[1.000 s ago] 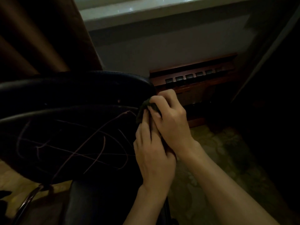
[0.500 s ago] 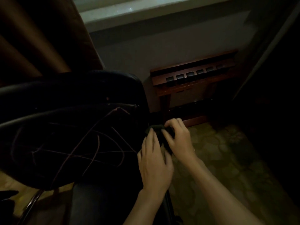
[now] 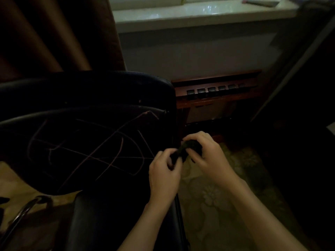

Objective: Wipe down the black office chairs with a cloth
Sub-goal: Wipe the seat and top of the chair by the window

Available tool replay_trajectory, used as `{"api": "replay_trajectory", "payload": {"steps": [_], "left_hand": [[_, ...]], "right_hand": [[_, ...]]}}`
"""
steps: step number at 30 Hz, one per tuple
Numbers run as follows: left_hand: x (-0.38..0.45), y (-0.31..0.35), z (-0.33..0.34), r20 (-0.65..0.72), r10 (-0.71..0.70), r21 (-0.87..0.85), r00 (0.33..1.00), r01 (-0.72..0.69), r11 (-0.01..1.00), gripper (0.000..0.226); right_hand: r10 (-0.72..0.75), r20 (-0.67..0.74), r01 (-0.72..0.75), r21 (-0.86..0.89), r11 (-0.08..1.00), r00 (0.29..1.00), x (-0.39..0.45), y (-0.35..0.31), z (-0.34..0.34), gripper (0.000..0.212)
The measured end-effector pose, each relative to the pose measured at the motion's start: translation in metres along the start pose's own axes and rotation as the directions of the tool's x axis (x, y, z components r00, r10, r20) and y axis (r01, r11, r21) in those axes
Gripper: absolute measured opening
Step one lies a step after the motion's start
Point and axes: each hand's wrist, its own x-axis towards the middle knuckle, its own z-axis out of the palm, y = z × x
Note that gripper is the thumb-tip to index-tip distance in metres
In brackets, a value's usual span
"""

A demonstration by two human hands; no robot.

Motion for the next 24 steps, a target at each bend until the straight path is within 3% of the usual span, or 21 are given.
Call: {"api": "replay_trajectory", "payload": {"steps": [5, 14, 18, 21, 24], "left_hand": [[-0.01, -0.001, -0.016, 0.027, 0.014, 0.065, 1.0, -0.016, 0.998, 0.011], [-0.026, -0.009, -0.037, 0.183, 0.124, -0.062, 0.975, -0.114, 0.992, 0.011], [-0.027, -0.001, -0.025, -0.035, 0.003, 0.09, 0.999, 0.0, 0.996, 0.009], [-0.018, 0.014, 0.0, -0.17, -0.095, 0.016, 0.981, 0.099, 0.995, 0.006], [0.003, 0.02, 0.039, -0.343, -0.146, -0.068, 0.928, 0.131, 0.989, 0.008]], "right_hand": [[0.124, 0.093, -0.109, -0.151, 0.982, 0.988, -0.018, -0.015, -0.011, 0.018], [0.254, 0.028, -0.252, -0.062, 0.966, 0.967, -0.059, -0.044, -0.02, 0.014], [0.292, 0.041, -0.287, -0.102, 0.952, 0.955, -0.042, -0.028, -0.018, 0.01], [0.268, 0.04, -0.259, -0.149, 0.954, 0.963, -0.014, 0.003, -0.019, 0.009], [0.107, -0.023, -0.109, -0.116, 0.987, 0.994, 0.023, 0.039, -0.021, 0.012]]}}
